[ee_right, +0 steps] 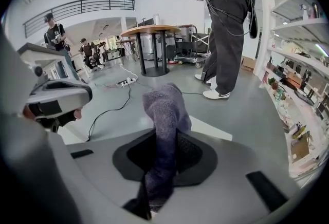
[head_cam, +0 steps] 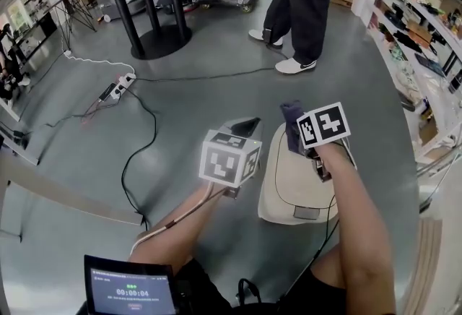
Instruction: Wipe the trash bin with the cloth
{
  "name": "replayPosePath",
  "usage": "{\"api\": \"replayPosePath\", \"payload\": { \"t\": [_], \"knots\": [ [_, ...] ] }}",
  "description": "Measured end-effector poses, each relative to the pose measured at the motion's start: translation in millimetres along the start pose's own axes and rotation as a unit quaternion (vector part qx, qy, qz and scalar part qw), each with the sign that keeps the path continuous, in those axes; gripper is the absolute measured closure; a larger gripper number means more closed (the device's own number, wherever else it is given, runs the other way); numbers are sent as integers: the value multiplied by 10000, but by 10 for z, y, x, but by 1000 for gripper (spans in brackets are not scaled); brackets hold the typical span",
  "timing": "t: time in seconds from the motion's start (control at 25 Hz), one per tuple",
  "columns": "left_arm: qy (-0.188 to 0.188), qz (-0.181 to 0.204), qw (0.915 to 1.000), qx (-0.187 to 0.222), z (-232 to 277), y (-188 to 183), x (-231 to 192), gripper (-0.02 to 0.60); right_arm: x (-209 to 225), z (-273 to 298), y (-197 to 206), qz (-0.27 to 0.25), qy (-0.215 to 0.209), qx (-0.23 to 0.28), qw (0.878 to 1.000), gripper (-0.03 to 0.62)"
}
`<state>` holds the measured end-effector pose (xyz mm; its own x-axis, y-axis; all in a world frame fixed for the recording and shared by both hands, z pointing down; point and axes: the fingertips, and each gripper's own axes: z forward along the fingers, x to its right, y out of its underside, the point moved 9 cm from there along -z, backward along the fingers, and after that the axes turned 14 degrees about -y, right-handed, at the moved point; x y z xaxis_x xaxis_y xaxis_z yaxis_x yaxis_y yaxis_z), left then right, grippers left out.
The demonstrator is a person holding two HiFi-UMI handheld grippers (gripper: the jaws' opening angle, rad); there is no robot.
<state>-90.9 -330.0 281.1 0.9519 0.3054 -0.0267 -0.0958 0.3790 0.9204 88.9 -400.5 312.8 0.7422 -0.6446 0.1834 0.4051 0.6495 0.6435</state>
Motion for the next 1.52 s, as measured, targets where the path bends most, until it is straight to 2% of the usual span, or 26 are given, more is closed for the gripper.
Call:
{"api": "replayPosePath", "payload": {
  "t": [0.36,0.92,1.12,1.2,1.36,1.52],
  "knots": [
    [34,-45,10000,-40,-23,-30,7,583,175,-147,94,124,158,-19,9998,520],
    [248,110,9996,-127,-35,-56,173,583,685,-531,494,832,716,84,9939,520],
    [302,203,9993,-55,-30,-52,138,584,594,-562,385,671,956,152,9930,520],
    [344,173,9992,-51,-26,-60,174,584,490,-584,285,630,788,324,9944,520],
    [237,217,9994,105,-53,-42,243,584,185,-542,152,608,162,580,9963,520],
    [95,153,9997,192,-125,-53,244,584,-104,-376,108,523,-344,483,9969,520]
  ]
}}
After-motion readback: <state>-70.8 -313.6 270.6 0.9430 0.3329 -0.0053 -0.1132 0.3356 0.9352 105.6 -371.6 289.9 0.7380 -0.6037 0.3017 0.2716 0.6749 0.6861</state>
